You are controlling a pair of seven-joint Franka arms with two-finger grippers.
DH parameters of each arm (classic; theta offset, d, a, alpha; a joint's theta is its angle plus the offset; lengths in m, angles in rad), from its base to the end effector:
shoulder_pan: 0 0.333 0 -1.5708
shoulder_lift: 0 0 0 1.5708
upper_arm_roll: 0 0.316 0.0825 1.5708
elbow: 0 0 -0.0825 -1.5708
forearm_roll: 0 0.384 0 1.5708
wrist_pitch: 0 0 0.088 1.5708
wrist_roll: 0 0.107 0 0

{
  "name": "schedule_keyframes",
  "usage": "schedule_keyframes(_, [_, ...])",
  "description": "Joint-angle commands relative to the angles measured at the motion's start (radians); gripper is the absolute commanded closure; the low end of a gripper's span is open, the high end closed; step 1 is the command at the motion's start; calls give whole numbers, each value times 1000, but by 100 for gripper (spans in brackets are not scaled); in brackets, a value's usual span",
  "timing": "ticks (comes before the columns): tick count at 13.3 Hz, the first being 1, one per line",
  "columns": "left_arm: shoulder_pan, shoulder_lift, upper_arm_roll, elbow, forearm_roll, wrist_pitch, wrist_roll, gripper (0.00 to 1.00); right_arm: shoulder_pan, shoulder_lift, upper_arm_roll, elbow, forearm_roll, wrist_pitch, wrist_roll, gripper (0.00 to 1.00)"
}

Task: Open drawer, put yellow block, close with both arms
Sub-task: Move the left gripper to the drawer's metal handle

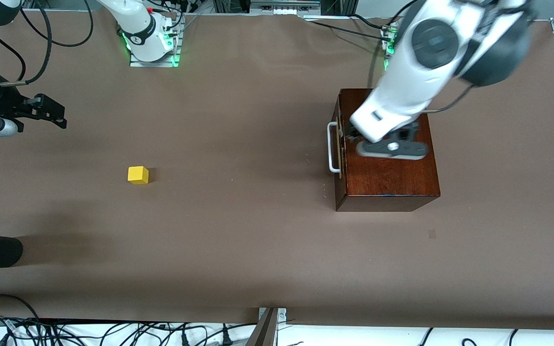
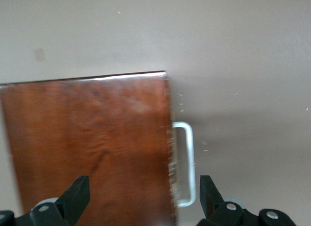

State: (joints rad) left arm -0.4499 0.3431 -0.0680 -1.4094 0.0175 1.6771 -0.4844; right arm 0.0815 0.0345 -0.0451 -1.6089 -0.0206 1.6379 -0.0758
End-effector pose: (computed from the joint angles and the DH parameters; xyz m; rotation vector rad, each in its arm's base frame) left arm 0.5741 -0.3177 0.5017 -3.1085 0.0512 0.1060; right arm 0.5694 0.0191 0.5930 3.1146 0.1772 -0.0092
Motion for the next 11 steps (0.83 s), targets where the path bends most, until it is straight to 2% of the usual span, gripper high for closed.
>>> schedule_keyframes(1, [-51, 108, 14, 104, 7, -22, -42, 0, -8, 13, 5, 29, -10, -15, -7, 0])
schedule_keyframes(3, [-90, 123, 13, 89, 97, 13, -62, 0, -8, 13, 5, 29, -10, -13, -7, 0])
schedule_keyframes(6, [-101, 177, 13, 63, 91, 44, -82, 0, -9, 18, 5, 30, -10, -12, -7, 0])
schedule_keyframes(11, [-179, 183, 13, -48, 139, 93, -215, 0, -8, 19, 5, 30, -27, -10, 1, 0])
